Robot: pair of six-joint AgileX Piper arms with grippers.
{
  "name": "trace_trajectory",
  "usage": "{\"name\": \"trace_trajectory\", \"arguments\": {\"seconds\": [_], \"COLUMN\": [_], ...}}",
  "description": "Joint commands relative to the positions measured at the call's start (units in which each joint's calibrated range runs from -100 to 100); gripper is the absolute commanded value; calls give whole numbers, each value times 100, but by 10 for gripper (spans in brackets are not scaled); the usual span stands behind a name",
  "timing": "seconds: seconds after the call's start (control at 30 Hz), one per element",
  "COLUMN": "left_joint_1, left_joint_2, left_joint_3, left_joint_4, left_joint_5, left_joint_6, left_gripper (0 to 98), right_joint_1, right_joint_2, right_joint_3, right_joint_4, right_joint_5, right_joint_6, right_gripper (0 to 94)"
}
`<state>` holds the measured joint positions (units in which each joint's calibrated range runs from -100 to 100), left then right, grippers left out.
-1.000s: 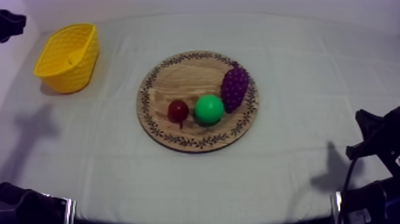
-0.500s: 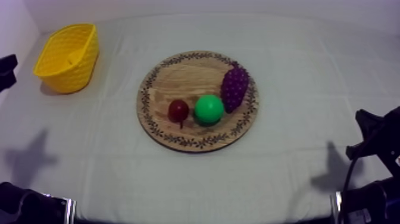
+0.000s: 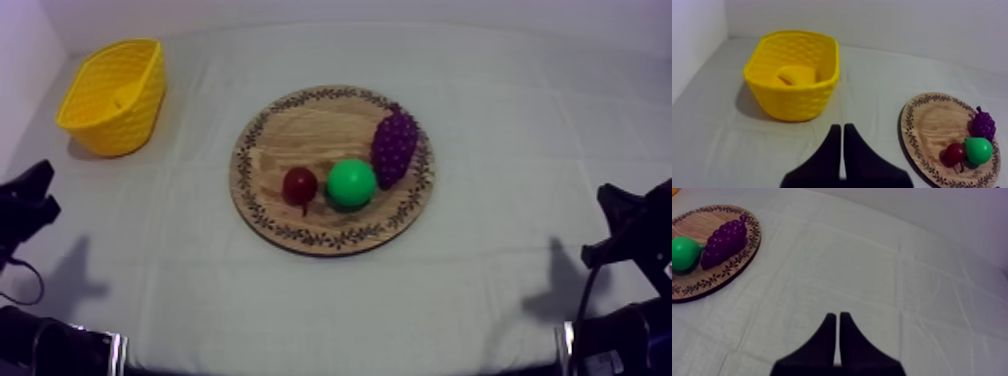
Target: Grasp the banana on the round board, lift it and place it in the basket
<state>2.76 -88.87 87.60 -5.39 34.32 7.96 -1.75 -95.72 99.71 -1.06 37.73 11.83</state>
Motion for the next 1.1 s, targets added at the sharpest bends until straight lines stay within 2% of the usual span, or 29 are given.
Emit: {"name": "trace_trajectory", "arguments": {"seconds": [0.0, 0.17, 0.27, 0.47, 0.73, 0.83, 1.07], "left_joint_1": [19, 24, 16, -51, -3, 3, -3], "left_joint_2": [-242, -599, -777, -1038, -1108, -1111, -1113], "left_joint_3": [372, 837, 996, 1044, 1008, 1027, 1048], "left_joint_4": [-60, -124, -92, 40, 102, 216, 298], "left_joint_5": [-30, -49, 9, 268, 469, 455, 428], "left_joint_6": [124, 261, 233, -15, -250, -315, 211], "left_gripper": [0, 0, 0, 0, 0, 0, 0], "right_joint_1": [-1, -1, -1, -1, -1, -1, -1], "right_joint_2": [-3, -3, -3, -3, -3, -3, -3], "right_joint_3": [-5, -5, -5, -5, -5, -5, -5], "right_joint_4": [1, 1, 1, 1, 1, 1, 1], "right_joint_5": [1, 1, 1, 1, 1, 1, 1], "right_joint_6": [2, 2, 2, -1, 2, 2, 2], "right_gripper": [6, 6, 6, 6, 6, 6, 6]}}
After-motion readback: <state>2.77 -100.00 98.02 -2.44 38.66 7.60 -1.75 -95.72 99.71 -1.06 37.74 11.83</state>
